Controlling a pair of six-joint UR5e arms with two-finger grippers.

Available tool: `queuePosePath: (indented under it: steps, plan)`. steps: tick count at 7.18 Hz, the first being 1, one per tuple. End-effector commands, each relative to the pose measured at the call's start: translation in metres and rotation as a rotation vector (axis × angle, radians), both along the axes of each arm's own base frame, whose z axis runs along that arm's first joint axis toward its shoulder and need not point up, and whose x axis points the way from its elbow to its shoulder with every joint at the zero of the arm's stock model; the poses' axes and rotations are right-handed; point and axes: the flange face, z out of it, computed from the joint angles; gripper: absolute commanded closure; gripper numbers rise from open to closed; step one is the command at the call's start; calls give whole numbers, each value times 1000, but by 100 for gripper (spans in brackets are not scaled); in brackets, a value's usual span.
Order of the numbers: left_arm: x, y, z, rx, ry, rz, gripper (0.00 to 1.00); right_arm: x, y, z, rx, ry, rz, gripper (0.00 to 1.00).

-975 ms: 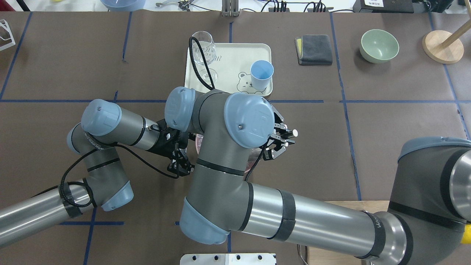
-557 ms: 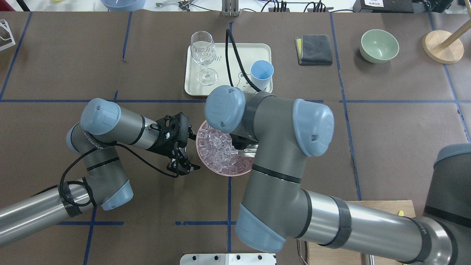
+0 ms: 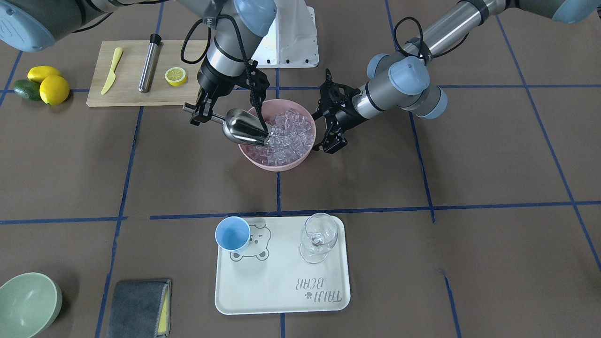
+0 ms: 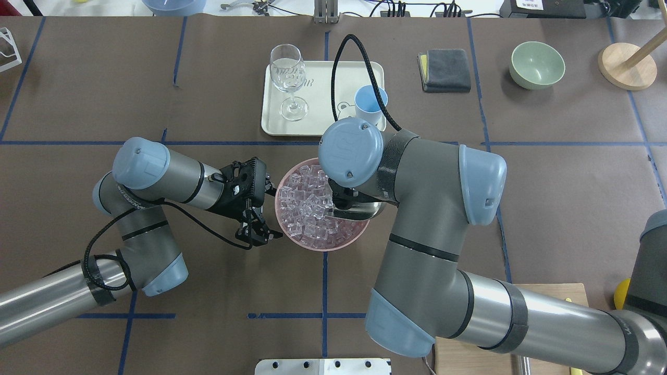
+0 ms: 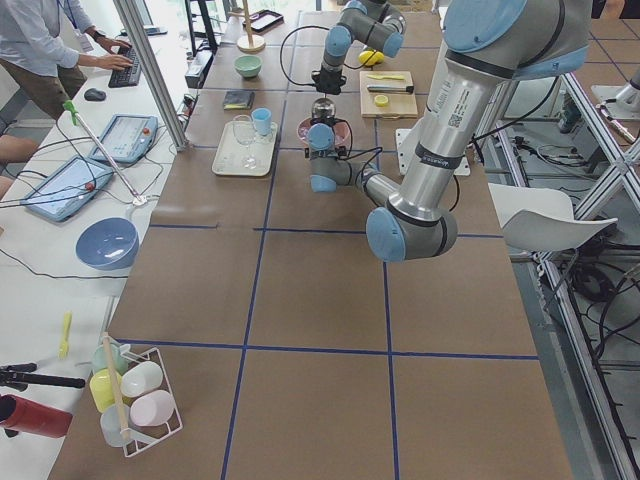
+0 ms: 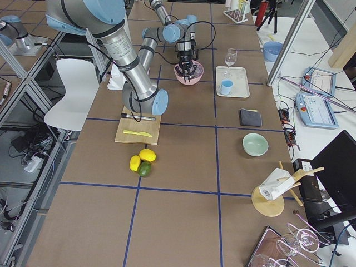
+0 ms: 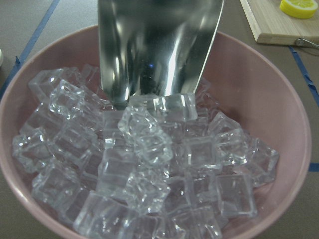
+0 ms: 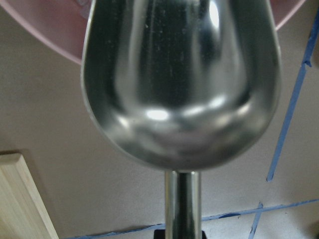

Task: Put ice in cup with scoop
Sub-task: 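Push the scoop into the ice cubes while left gripper steadies the bowl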

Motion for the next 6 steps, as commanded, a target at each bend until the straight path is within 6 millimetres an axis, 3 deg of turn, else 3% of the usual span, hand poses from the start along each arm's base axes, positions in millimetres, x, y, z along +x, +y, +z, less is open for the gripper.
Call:
queuePosePath:
  steps: [1, 3, 4, 6]
  plan:
    - [0, 0, 0, 0, -1, 0, 0, -2, 1, 0, -4, 6, 2, 100]
    - [0, 0, 0, 0, -1, 0, 0, -2, 5, -1, -19, 44, 3, 100]
    - [0, 0, 0, 0, -1, 0, 0, -3, 7, -11, -20, 53, -1, 100]
    - [-3, -4, 0, 0, 0, -6, 0, -27, 2, -27, -24, 64, -6, 100]
